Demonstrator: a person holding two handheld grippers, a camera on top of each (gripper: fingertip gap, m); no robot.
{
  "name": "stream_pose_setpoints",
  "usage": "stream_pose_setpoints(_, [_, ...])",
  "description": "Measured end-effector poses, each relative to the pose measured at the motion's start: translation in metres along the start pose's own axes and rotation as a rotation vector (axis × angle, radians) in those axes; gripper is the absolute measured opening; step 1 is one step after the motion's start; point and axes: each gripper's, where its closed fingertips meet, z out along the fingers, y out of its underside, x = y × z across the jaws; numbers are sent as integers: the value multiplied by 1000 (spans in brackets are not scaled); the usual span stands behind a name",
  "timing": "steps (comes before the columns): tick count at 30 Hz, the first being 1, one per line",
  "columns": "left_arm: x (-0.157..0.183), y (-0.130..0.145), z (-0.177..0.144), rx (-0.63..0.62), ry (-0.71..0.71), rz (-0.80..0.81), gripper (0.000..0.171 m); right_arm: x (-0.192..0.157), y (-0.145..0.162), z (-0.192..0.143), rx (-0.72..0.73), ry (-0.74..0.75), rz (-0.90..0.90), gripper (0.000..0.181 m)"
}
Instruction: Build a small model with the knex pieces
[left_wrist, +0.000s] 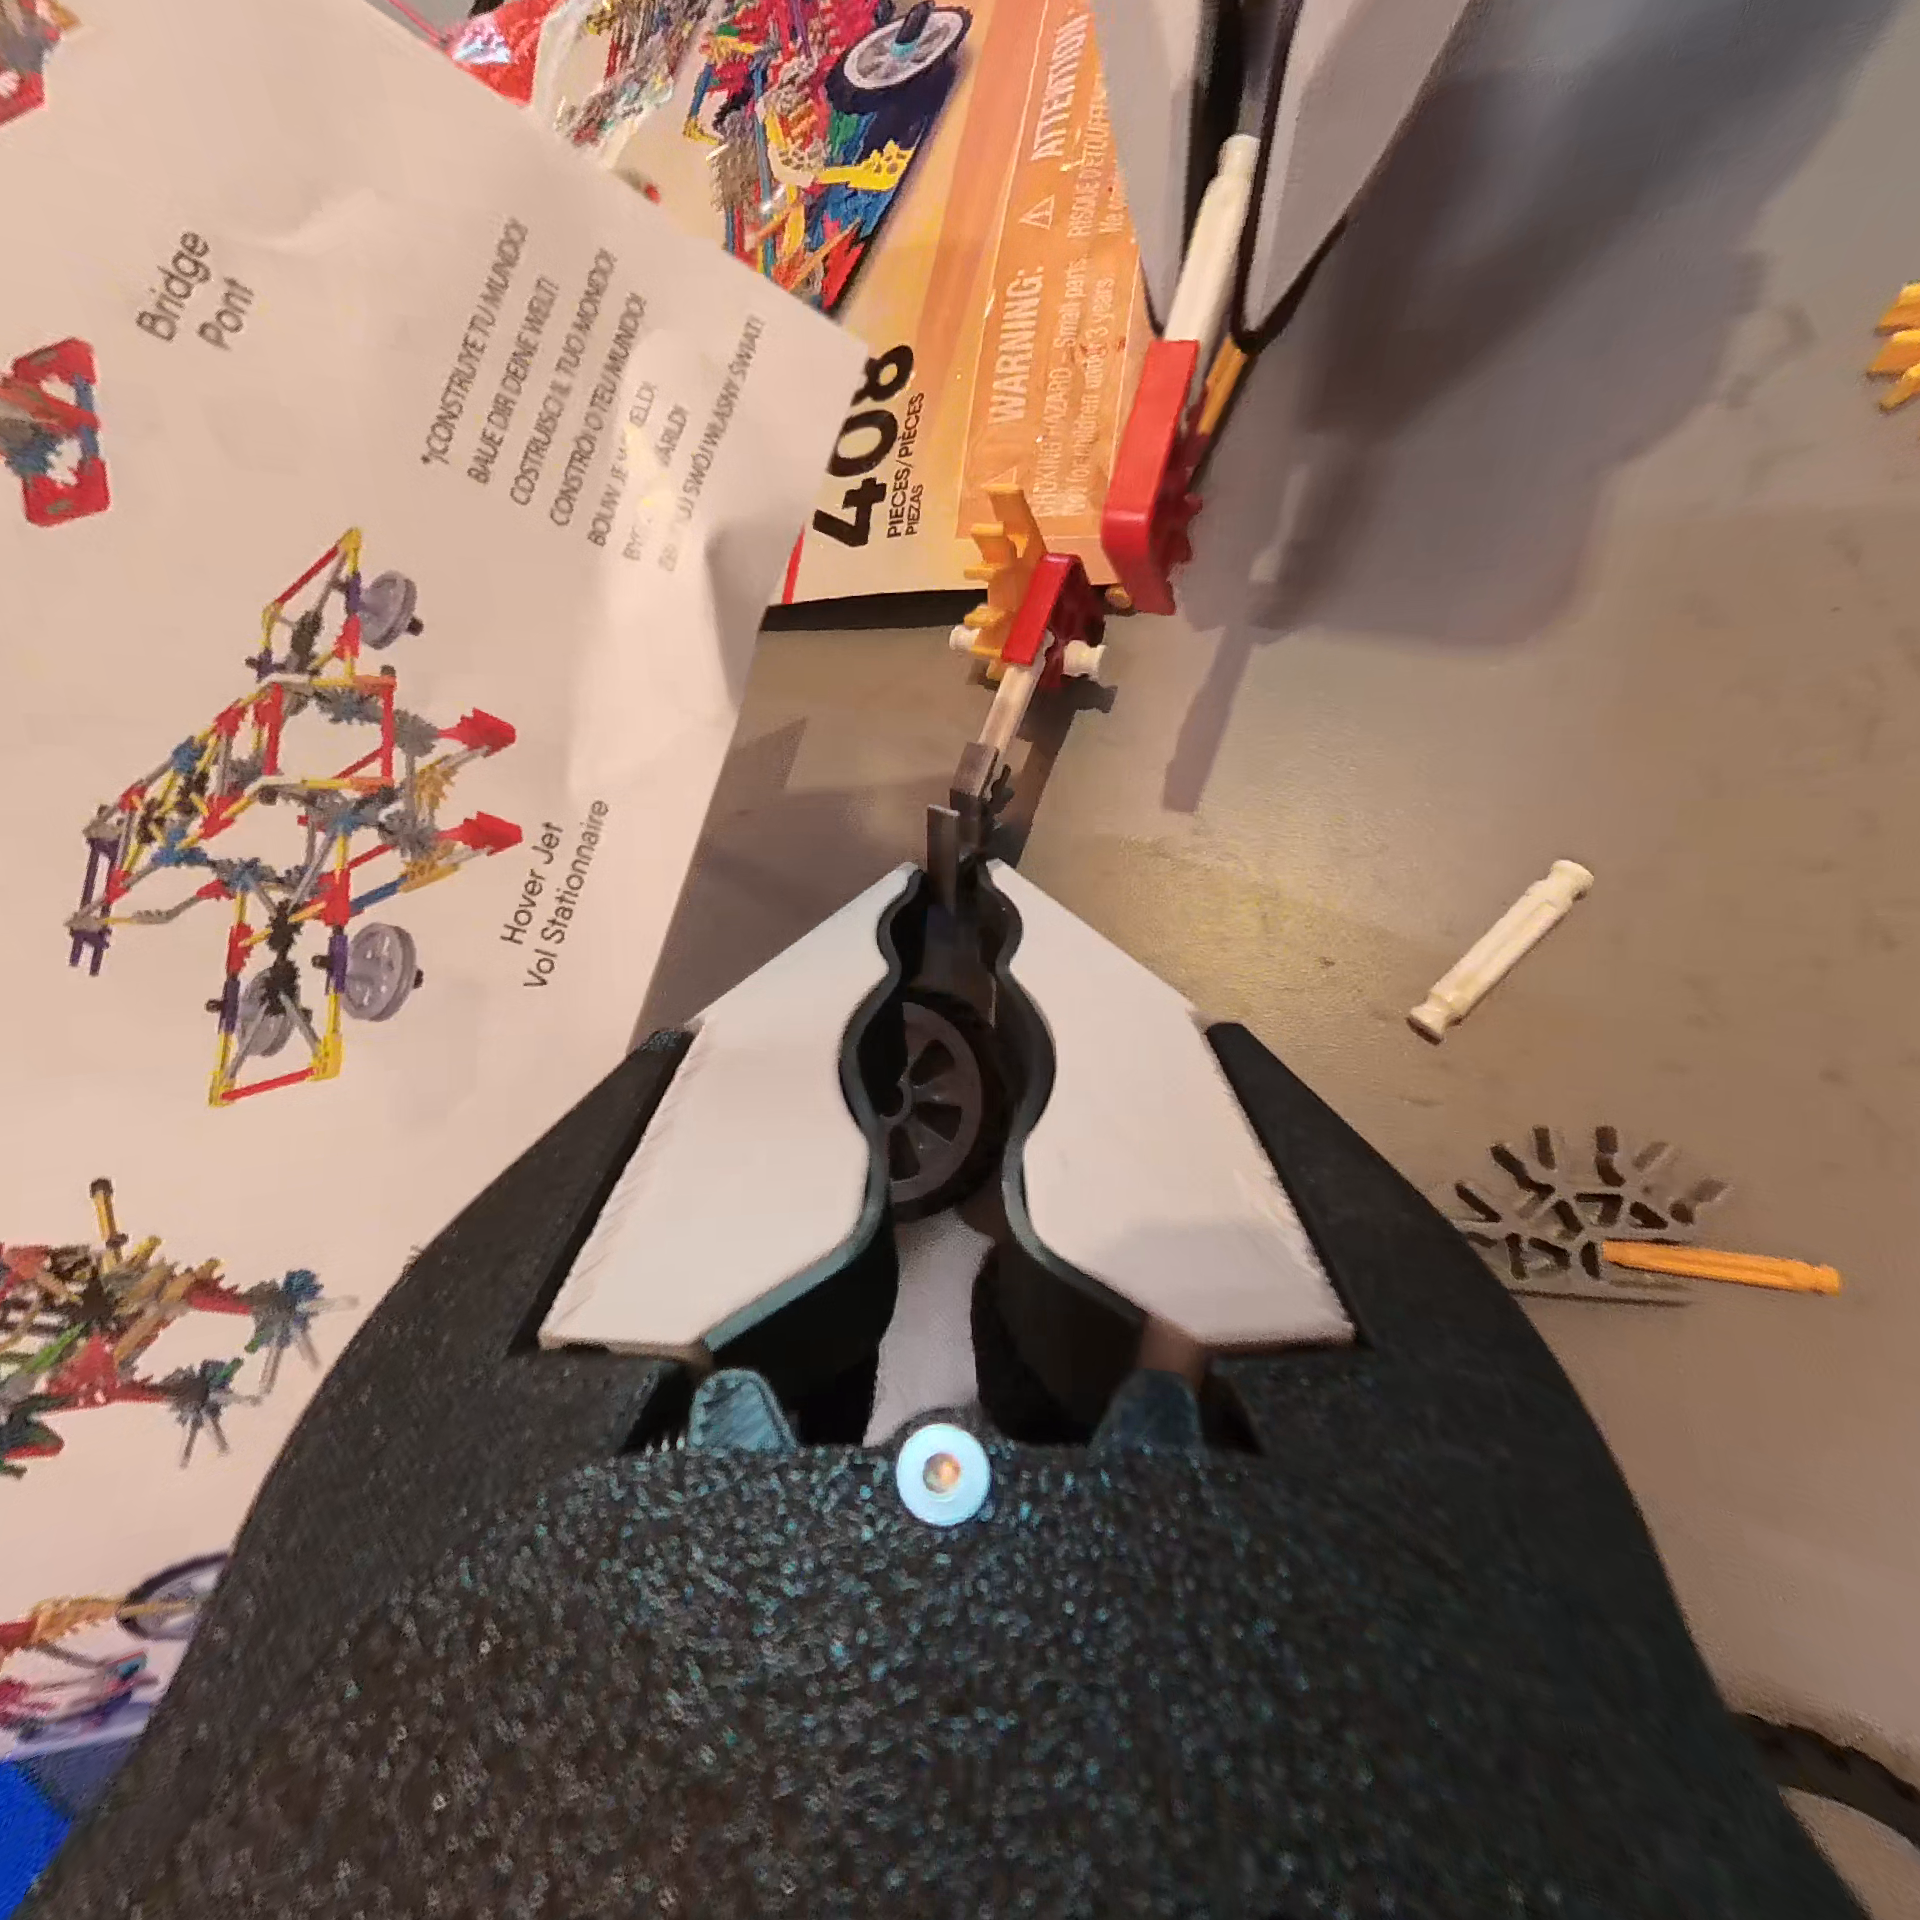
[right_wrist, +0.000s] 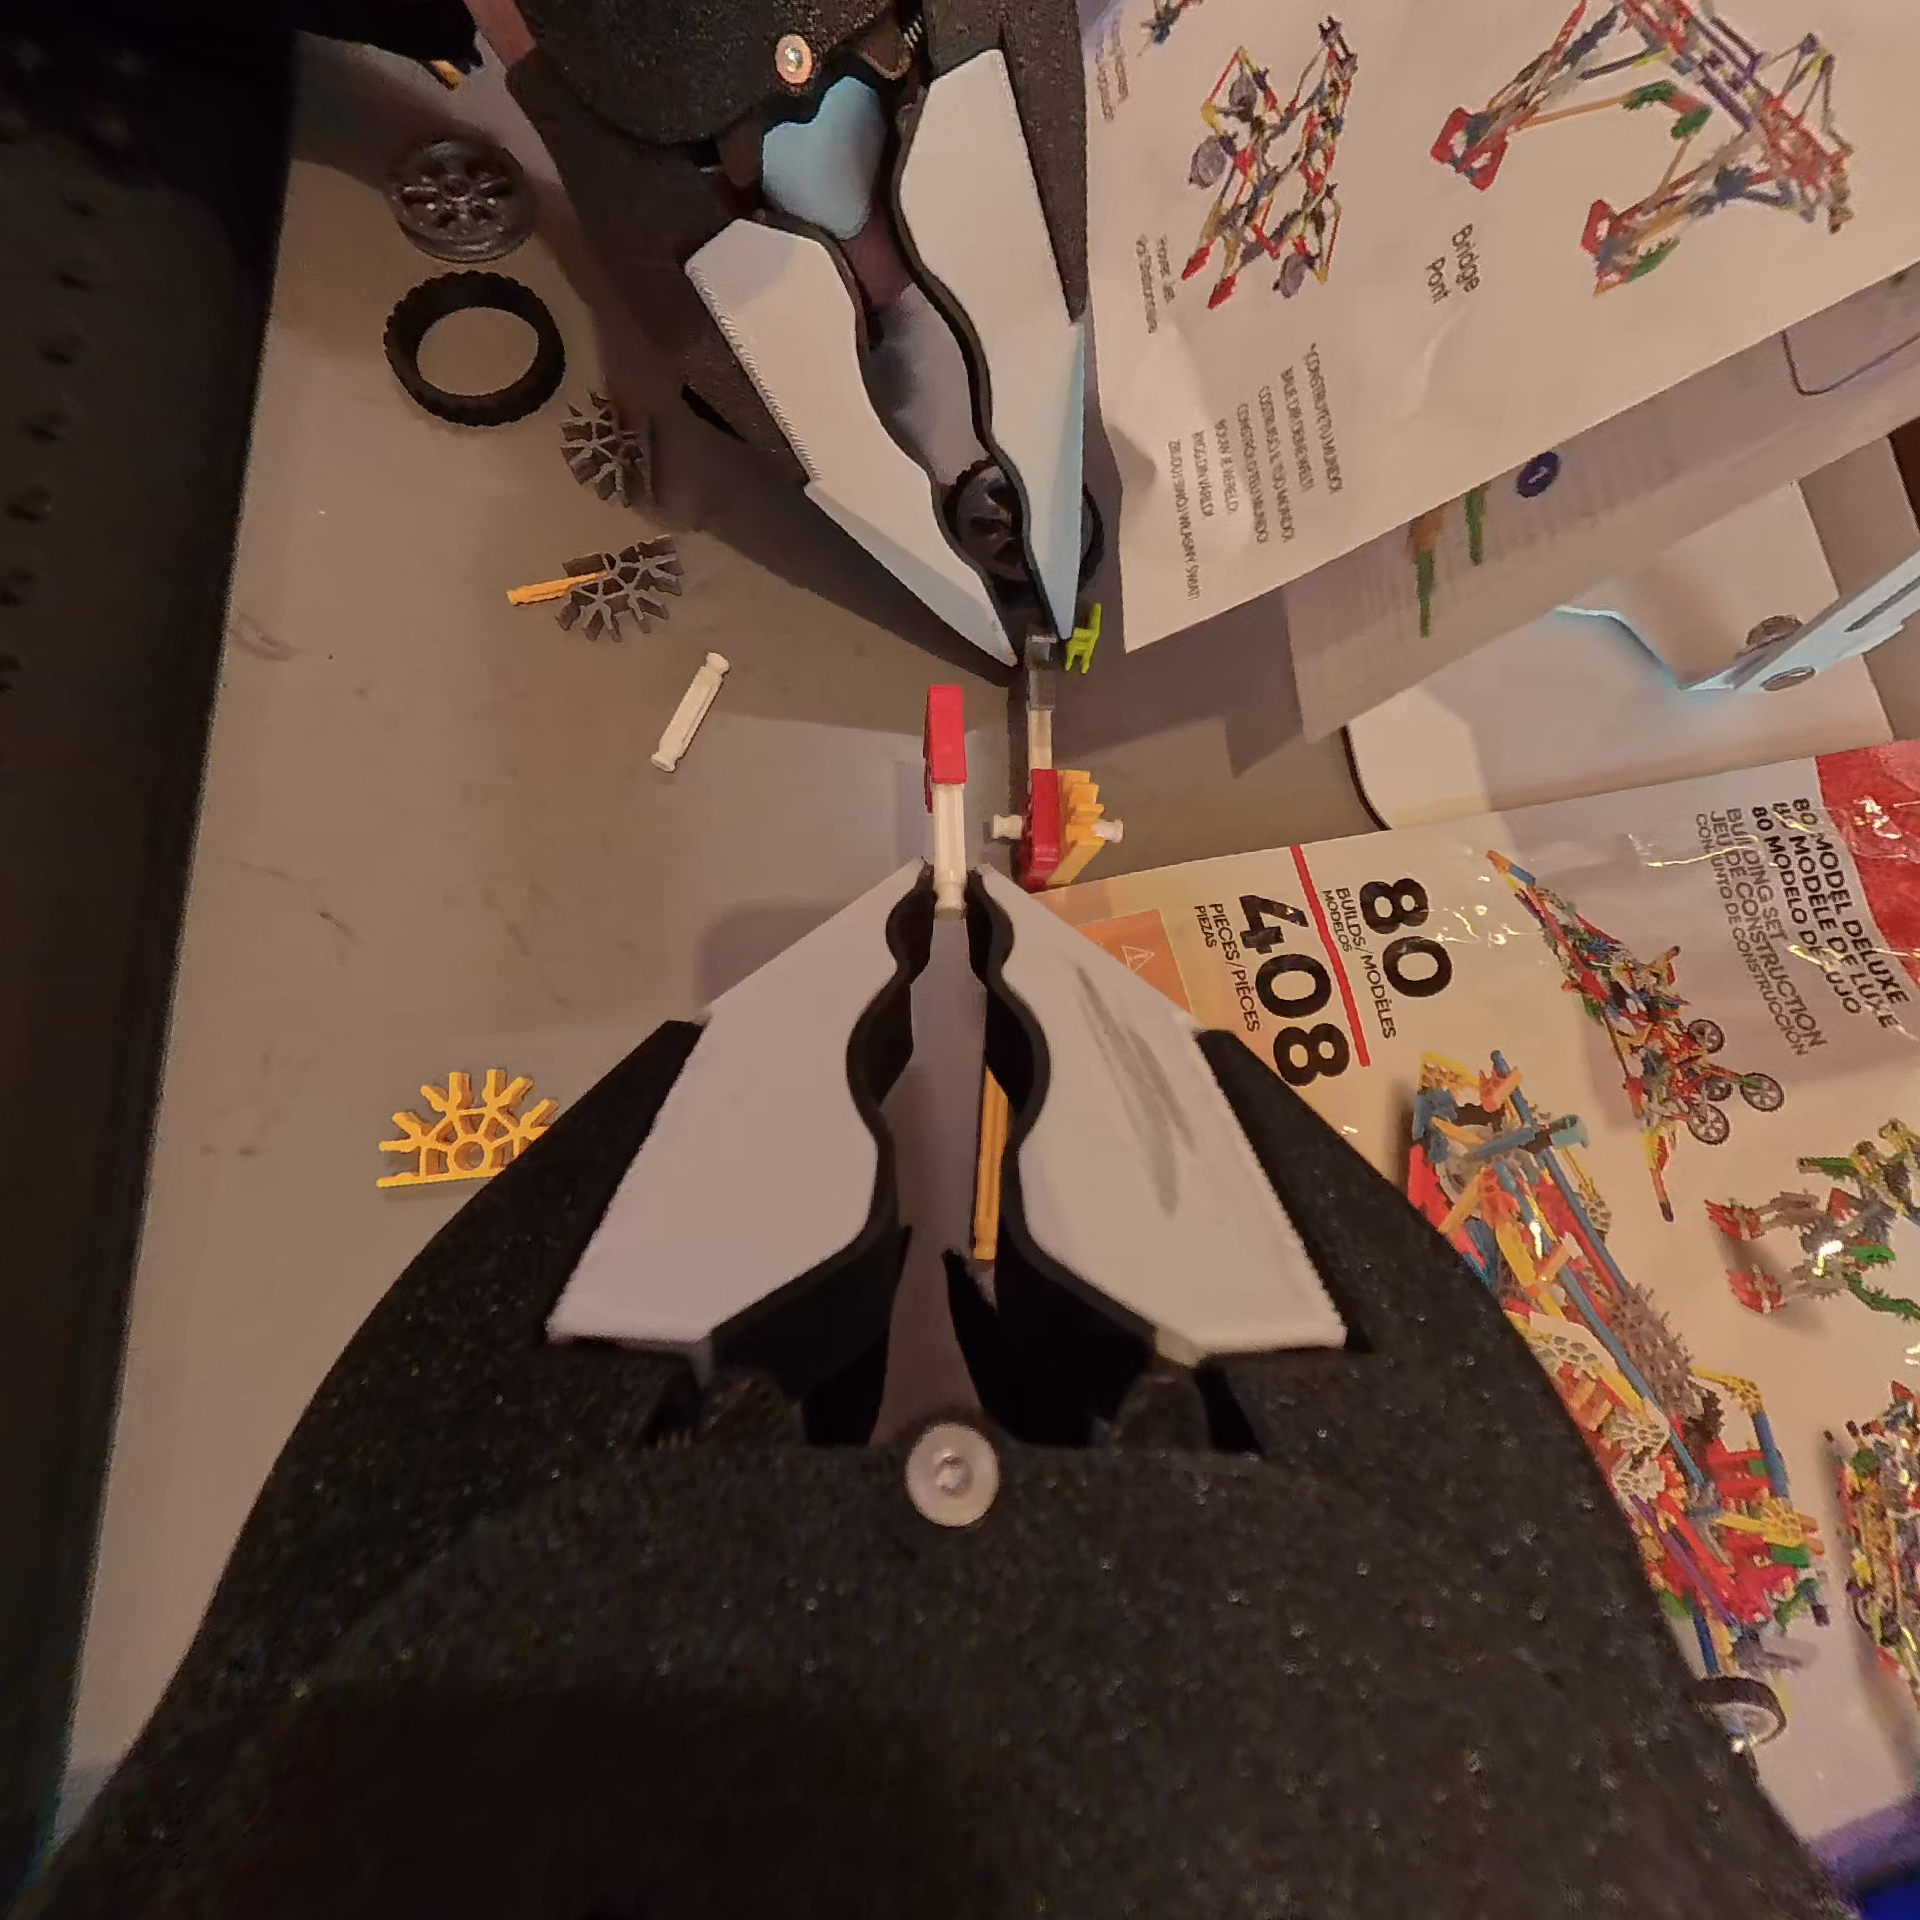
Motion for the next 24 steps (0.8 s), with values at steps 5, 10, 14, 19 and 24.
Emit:
stream_pose_setpoints(5, [2, 6, -10, -63, -38, -5, 8, 1, 1, -2, -3, 2, 11, 5])
stream_pose_setpoints(10, [8, 14, -23, -120, -70, -130, 8, 1, 8, -1, -38, 2, 23, 5])
stream_pose_setpoints(14, [19, 21, -27, -167, -108, -185, 8, -2, 16, 6, -88, -6, 26, 5])
stream_pose_setpoints(19, [34, 19, -26, -171, -91, -221, 15, -4, 23, 15, -152, 10, 18, 5])
stream_pose_setpoints(24, [48, 6, -24, -143, -49, -207, 16, -4, 25, 25, -182, 30, 7, 5])
